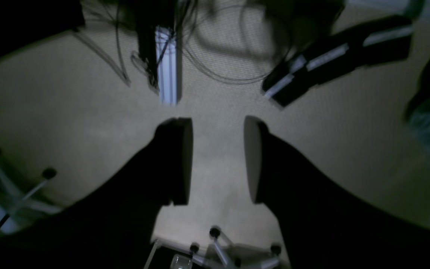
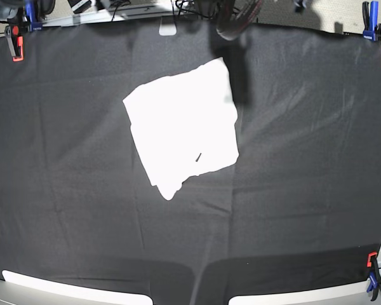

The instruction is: Layout the t-shirt on the table in an organized manner, then fold the t-shirt properly

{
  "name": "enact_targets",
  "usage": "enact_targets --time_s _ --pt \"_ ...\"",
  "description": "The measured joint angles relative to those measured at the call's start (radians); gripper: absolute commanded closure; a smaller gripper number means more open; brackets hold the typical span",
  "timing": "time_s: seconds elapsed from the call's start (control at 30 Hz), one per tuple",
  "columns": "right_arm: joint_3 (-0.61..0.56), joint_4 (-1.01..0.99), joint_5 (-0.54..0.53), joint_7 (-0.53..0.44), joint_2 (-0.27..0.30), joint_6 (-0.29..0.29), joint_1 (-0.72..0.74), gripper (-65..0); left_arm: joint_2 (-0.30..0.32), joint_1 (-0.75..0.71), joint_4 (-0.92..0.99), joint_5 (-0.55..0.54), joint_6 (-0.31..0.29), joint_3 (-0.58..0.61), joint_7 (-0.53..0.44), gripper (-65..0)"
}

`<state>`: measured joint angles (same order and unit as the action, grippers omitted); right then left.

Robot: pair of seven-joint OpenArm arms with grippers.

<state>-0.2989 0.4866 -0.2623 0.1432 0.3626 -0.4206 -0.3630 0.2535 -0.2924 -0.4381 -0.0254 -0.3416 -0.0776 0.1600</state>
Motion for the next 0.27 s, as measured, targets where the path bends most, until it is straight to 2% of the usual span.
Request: enact_targets --time_s 0.07,0.27 --pt "-0.056 -0.003 -0.008 0.009 0.008 0.000 0.008 -22.3 0.002 -0.002 0.001 0.001 0.020 0.000 0.001 -18.5" --pt "-0.195 0.012 -0.008 0.006 0.006 -0.001 0.029 -22.3 0.001 0.002 -0.003 0.000 0.018 0.000 -0.003 -18.5"
